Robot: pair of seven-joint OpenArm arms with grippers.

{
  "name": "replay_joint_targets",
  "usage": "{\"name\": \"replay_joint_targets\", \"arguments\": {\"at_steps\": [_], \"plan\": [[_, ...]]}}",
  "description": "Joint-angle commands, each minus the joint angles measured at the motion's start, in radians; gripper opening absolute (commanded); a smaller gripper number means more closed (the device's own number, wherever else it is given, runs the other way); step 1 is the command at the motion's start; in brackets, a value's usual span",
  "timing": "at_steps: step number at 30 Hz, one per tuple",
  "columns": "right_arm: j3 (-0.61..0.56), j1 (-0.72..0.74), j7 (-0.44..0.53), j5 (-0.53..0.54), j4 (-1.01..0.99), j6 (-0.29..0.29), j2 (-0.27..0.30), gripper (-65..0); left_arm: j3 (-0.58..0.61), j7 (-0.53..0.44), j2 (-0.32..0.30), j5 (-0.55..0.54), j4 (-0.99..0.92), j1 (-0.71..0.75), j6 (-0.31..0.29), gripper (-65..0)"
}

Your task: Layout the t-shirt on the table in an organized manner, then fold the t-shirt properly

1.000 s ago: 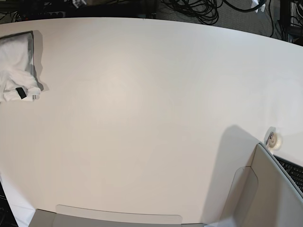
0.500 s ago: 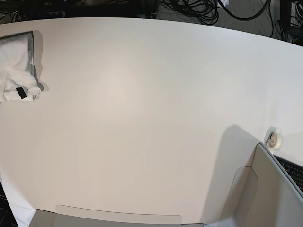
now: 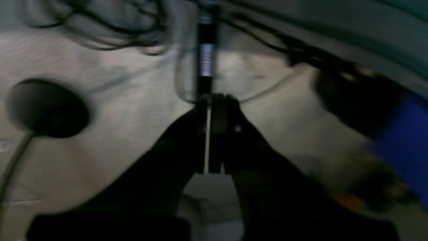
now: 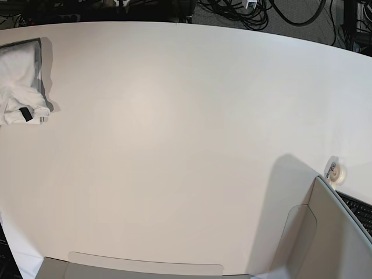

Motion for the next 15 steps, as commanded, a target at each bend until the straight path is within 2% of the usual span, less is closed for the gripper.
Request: {"name": "replay_joint_targets", "arguments": {"at_steps": [1, 5, 8, 15], "plan": [[0.002, 0.007, 0.007, 0.007, 0.004, -0.002, 0.0, -65.0, 0.018, -0.012, 0.003, 0.0, 0.004, 0.004, 0.022, -65.0], [0.004, 0.033, 0.007, 0.011, 0.004, -0.007, -0.029, -65.0, 0.063, -0.05, 0.006, 0.0, -0.017, -0.012, 0.178, -65.0], [0.002, 0.044, 0.006, 0.042, 0.004, -0.008, -0.039, -65.0, 0.112, -0.066, 0.008, 0.0, -0.066, -0.049, 0.243, -65.0], [0.002, 0.051, 0.007, 0.047, 0.004, -0.008, -0.039, -65.0, 0.13, -0.067, 0.008, 0.0, -0.1, -0.064, 0.252, -65.0]]}}
